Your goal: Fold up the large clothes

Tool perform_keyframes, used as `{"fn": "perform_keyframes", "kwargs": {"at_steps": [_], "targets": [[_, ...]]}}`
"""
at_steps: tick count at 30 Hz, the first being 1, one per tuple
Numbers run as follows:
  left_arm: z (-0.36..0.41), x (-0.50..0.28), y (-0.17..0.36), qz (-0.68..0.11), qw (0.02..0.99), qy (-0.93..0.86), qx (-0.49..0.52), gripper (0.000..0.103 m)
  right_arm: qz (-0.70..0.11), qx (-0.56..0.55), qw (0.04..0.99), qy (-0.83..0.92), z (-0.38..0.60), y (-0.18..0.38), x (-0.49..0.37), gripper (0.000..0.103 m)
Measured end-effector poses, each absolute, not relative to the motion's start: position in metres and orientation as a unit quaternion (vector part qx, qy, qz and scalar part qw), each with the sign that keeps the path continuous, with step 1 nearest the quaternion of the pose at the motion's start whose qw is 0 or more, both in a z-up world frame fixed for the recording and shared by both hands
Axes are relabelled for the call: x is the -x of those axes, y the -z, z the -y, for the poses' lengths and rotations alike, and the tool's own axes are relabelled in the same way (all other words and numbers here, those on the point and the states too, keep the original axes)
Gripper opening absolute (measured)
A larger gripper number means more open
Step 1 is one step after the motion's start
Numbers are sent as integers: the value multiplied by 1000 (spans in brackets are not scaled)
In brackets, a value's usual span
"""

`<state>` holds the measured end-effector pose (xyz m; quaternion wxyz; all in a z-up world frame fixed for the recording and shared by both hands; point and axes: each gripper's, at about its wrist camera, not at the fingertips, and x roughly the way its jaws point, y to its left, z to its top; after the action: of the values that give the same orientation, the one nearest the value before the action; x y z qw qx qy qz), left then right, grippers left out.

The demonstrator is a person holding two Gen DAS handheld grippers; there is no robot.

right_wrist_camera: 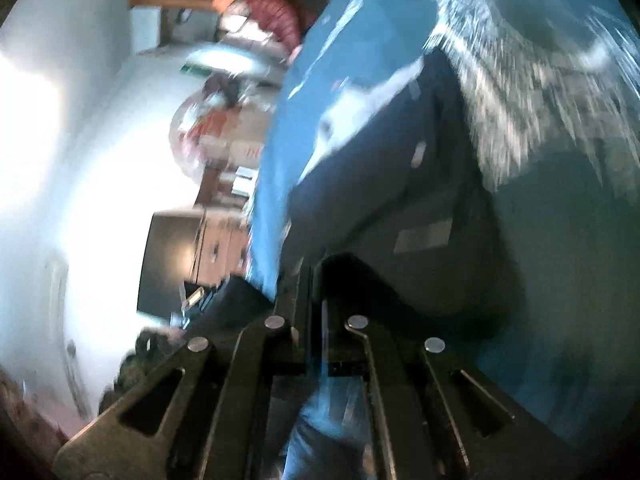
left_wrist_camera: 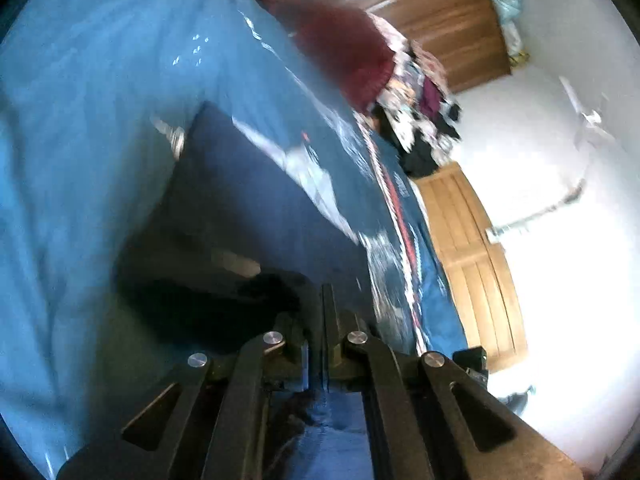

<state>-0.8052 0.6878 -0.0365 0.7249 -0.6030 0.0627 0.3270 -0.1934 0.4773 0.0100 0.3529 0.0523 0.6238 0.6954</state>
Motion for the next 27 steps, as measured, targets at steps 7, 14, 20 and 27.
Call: {"fn": "perform_keyframes", "kwargs": {"at_steps": [7, 14, 20, 27], "targets": [[-827, 768, 142, -153, 632, -408, 641, 24, -659, 24, 401, -636, -601, 61, 163, 24], [-802, 780, 107, -132, 678, -451, 565, 31, -615, 50, 409, -672, -609, 54, 170, 54], [-784, 794, 59, -147, 705, -537, 440, 64, -594, 76, 415, -685, -623, 46, 191, 58], [-808, 762, 79, -217, 710, -506, 439, 64, -572, 96, 431, -692, -625, 46, 202, 53]]}}
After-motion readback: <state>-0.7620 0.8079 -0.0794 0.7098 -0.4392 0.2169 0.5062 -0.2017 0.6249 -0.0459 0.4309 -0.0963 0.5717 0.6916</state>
